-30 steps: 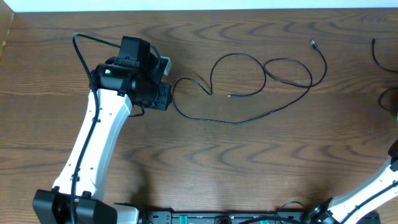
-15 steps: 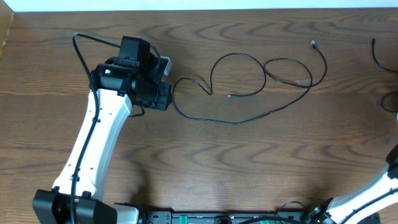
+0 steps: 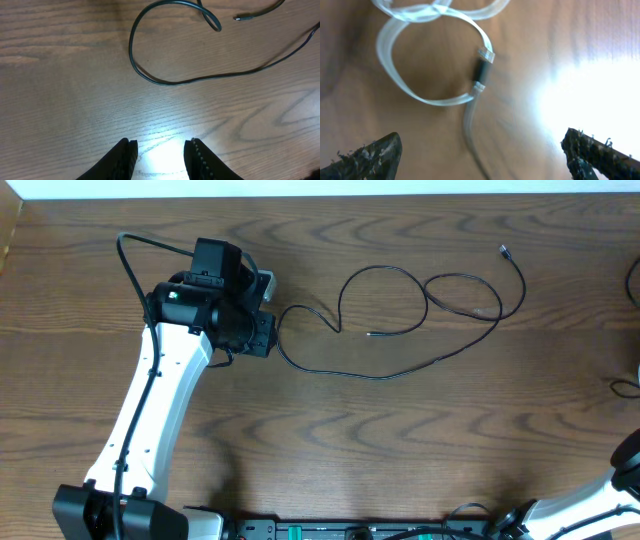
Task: Untangle cables
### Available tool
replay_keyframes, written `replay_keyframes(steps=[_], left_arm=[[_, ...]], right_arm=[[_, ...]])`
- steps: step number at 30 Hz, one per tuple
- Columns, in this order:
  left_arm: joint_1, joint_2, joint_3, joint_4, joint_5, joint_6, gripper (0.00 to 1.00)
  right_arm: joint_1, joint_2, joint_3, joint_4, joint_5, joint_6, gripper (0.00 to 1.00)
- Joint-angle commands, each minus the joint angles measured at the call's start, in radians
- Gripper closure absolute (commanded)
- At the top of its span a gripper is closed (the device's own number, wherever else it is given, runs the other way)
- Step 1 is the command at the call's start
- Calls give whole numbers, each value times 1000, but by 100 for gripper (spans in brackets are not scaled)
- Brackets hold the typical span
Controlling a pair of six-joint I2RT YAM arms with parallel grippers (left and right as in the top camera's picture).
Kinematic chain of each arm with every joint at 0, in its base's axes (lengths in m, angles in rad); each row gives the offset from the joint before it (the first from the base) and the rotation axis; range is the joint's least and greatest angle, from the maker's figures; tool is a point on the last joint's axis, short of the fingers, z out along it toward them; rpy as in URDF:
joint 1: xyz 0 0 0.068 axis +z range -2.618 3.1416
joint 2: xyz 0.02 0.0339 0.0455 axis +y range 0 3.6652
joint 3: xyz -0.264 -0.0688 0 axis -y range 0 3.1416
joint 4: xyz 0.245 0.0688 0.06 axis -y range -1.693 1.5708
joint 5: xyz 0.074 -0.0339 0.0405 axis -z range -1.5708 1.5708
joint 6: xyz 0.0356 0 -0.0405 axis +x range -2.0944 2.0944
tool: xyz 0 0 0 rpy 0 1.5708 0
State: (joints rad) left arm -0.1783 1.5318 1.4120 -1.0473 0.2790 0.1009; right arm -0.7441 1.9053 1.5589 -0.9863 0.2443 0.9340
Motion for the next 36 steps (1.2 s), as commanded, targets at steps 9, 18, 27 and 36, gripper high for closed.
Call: replay_keyframes(steps=[9, 18, 27, 36], left_arm=[[3, 4, -4, 2, 0, 2, 63], [3, 4, -4, 9, 0, 3, 63], [3, 4, -4, 9, 0, 14, 63], [3, 4, -4, 9, 0, 14, 63]], right_arm=[[2, 11, -5, -242, -152, -88, 1], [0, 11, -5, -438, -352, 219, 1], [25, 11, -6, -387, -208, -158, 39], [95, 11, -102, -131, -164, -430, 45]])
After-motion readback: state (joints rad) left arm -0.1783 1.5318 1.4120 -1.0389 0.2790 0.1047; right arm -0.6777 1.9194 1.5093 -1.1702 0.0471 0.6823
